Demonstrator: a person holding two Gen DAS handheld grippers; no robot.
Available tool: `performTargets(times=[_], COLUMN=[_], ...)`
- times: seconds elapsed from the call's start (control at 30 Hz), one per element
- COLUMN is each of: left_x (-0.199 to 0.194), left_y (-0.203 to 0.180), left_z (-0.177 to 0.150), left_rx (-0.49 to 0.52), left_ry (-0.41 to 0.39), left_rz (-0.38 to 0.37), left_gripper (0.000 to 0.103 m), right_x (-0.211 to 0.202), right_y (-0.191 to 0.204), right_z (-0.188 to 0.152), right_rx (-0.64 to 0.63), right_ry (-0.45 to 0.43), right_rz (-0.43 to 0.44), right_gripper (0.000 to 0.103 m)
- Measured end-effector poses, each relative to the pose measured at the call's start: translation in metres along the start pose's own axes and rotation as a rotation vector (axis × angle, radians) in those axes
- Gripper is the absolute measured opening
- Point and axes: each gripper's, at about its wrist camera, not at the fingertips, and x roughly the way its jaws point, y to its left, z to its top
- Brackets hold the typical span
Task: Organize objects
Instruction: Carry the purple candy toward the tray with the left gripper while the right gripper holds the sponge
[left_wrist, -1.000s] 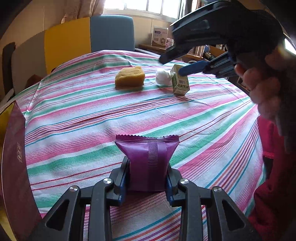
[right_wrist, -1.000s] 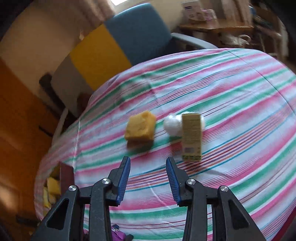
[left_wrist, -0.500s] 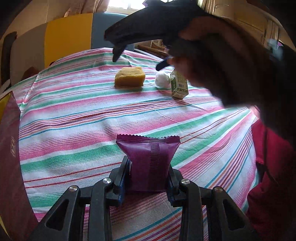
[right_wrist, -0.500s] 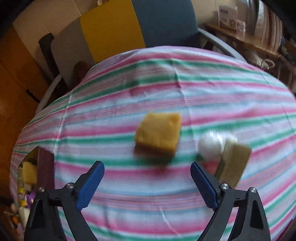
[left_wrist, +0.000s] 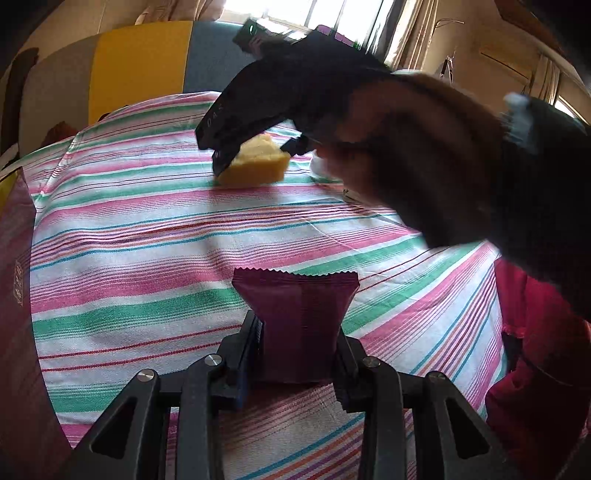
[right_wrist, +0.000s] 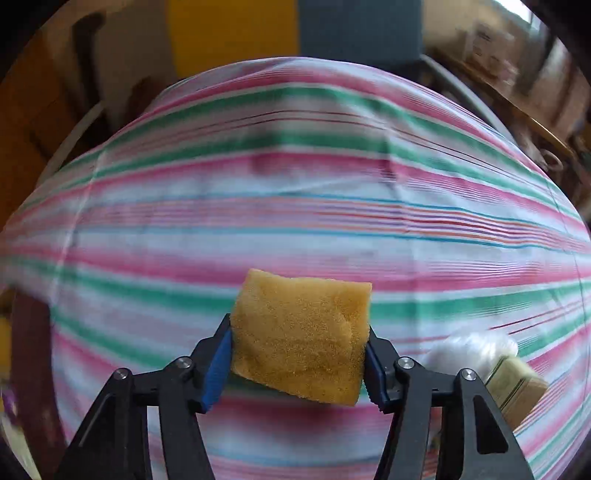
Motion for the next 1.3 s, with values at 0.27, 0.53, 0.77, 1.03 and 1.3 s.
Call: performTargets(times=[0.27,0.53,0.77,1.03,1.3], left_x=[-0.003,-0.001,-0.001,-0.002,-0.003], left_y=[-0.003,-0.008,-0.008,-0.007,-0.005], left_z=[-0.002,-0.001,-0.001,0.000,0.001], left_rx=[0.020,0.045,0.054,0.060,0.068], left_ry=[-0.001,0.000,-0.001,-0.001,-0.001], left_rz=[0.022,0.054,0.064,0.072,0.084], left_gripper=[0.035,0.035,0.035,0.035,0.035], right_x=[-0.026,-0.029,-0.035,-0.033,-0.031], right_y=[0.016,0.009,0.012,0.014,0.009], right_z=[-0.081,-0.093,-0.096,-0.094,-0.094], right_rx=[-0.157,-0.137,-0.159,-0.179,-0.174], right_ry=[0.121,0.048,0.049,0.050,0.056], right_rz=[0.130,0.122,0.113,0.108,0.118], right_gripper=[0.062,0.062,0.063,0.064,0.066])
